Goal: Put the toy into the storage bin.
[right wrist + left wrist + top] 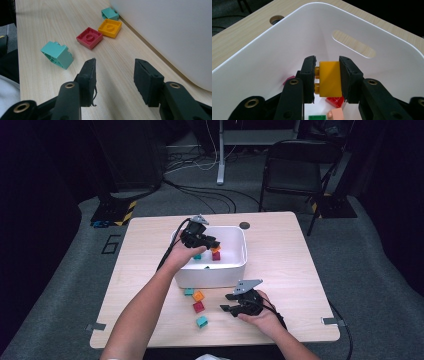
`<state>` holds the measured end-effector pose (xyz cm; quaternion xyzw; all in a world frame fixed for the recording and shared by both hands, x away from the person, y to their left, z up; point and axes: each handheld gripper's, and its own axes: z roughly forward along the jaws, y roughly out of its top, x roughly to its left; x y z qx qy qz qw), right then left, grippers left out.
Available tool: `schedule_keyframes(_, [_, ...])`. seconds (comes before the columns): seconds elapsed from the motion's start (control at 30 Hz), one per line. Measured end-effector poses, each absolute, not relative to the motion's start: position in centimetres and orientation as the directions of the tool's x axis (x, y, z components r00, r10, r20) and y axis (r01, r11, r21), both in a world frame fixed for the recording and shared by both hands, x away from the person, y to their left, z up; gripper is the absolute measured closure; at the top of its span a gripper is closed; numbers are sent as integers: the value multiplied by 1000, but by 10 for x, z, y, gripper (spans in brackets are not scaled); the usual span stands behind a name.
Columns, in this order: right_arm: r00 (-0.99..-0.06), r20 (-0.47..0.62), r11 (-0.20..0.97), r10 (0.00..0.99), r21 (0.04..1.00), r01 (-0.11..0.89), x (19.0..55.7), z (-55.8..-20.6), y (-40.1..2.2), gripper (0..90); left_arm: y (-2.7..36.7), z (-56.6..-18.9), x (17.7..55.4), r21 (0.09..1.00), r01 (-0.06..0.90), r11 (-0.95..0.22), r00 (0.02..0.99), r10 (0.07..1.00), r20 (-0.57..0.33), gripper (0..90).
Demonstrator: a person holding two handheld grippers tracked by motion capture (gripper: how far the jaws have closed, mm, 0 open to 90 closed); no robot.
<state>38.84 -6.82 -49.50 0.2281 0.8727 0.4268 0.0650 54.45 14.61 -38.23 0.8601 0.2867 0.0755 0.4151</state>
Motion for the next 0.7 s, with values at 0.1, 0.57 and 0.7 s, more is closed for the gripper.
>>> schedule_keyframes(0.1, [-891,71,537,448,776,331,389,-495,-69,523,144,-386,547,748,431,-504,824,558,-100,667])
schedule_keyframes(0.57, [-885,85,528,457,775,347,388,-495,-69,522,153,-374,536,756,422,-501,817,572,-77,575])
schedule_keyframes(0.7, [-886,84,529,457,775,346,388,-495,-69,522,161,-363,526,771,401,-495,823,564,-66,564])
